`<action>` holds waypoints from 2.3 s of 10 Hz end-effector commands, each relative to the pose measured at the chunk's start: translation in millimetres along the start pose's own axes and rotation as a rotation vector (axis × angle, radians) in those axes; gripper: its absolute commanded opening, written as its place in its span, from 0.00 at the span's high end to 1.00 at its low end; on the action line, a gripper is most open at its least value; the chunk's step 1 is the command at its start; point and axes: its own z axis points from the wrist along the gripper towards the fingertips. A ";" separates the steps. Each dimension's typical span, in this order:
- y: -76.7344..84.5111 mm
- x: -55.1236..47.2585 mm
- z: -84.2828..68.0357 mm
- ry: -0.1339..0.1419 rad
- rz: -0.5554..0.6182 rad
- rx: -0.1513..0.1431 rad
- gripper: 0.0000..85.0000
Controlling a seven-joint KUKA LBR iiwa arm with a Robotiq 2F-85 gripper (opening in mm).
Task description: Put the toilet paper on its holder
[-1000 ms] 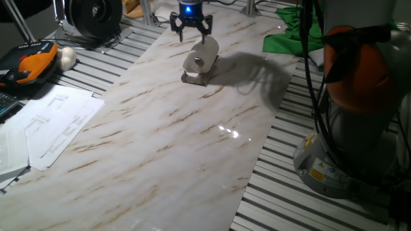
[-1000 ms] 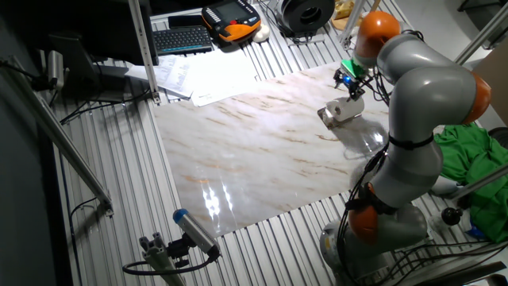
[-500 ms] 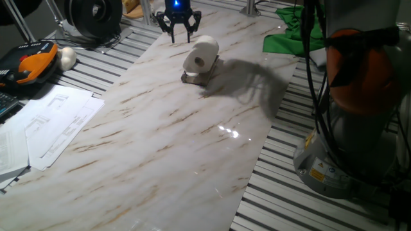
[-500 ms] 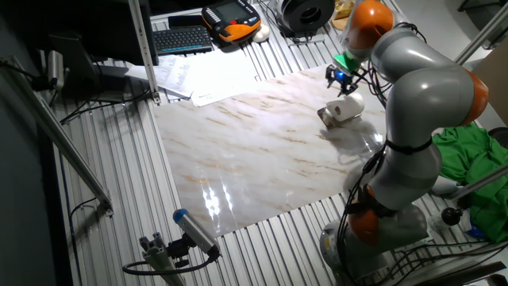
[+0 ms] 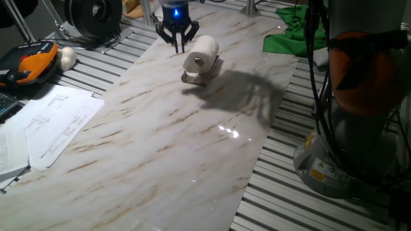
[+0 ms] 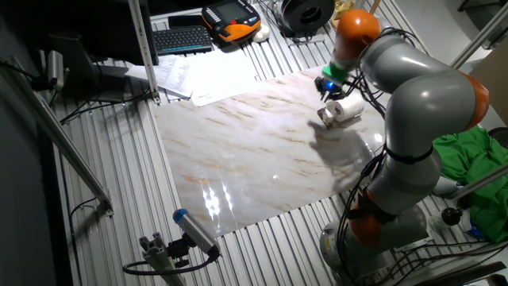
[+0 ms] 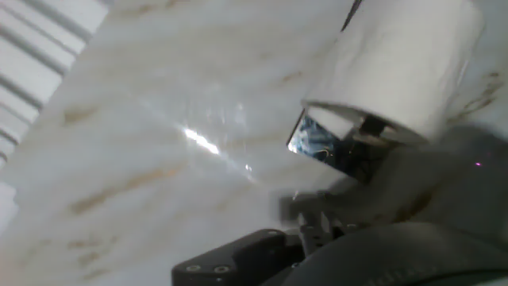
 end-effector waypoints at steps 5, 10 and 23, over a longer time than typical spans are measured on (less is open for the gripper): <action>-2.1 23.6 -3.9 0.014 -0.430 0.056 1.00; -3.1 33.2 2.4 0.004 -0.496 0.048 1.00; -2.7 35.8 5.3 0.044 -0.568 0.089 1.00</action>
